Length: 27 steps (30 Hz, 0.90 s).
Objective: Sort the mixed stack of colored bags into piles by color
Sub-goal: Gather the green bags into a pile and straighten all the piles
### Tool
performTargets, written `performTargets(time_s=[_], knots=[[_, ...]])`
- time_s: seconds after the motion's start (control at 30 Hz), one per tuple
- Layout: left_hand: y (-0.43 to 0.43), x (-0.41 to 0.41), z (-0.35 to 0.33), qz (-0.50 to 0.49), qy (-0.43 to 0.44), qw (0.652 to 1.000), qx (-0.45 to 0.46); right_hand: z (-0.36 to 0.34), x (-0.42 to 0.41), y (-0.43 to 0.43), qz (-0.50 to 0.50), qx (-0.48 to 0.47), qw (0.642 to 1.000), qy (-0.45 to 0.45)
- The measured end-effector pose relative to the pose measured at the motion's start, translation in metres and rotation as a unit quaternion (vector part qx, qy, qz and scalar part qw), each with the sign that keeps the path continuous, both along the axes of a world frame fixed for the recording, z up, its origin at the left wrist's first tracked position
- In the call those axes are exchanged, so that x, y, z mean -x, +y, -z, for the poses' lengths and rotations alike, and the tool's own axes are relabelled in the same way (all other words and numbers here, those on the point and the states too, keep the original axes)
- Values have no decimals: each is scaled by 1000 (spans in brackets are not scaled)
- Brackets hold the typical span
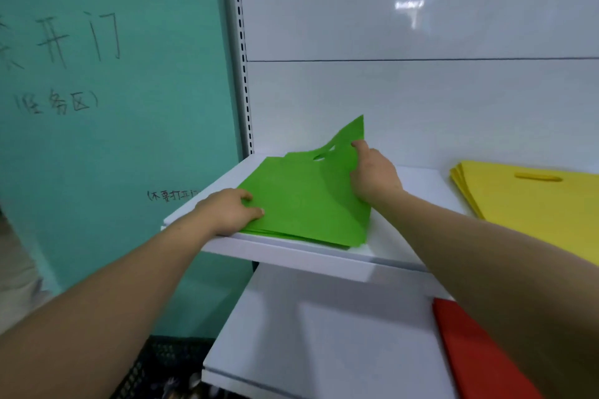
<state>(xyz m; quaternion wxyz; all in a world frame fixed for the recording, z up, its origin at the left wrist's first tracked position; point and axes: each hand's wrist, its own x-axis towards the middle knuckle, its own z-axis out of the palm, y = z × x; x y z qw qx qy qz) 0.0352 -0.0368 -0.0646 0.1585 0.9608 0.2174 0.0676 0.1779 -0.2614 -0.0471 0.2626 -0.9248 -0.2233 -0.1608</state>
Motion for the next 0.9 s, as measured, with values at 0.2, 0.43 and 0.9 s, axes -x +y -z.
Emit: performTargets(time_s=[0.2, 0.43, 0.9], knots=[[-3, 10, -6, 24, -61, 997, 51, -11, 26, -13, -69, -121, 988, -71], [-12, 16, -27, 62, -192, 948, 246, -60, 63, -39, -85, -295, 942, -135], [-218, -4, -60, 206, -276, 900, 268, -77, 82, -263, 130, -278, 942, -134]])
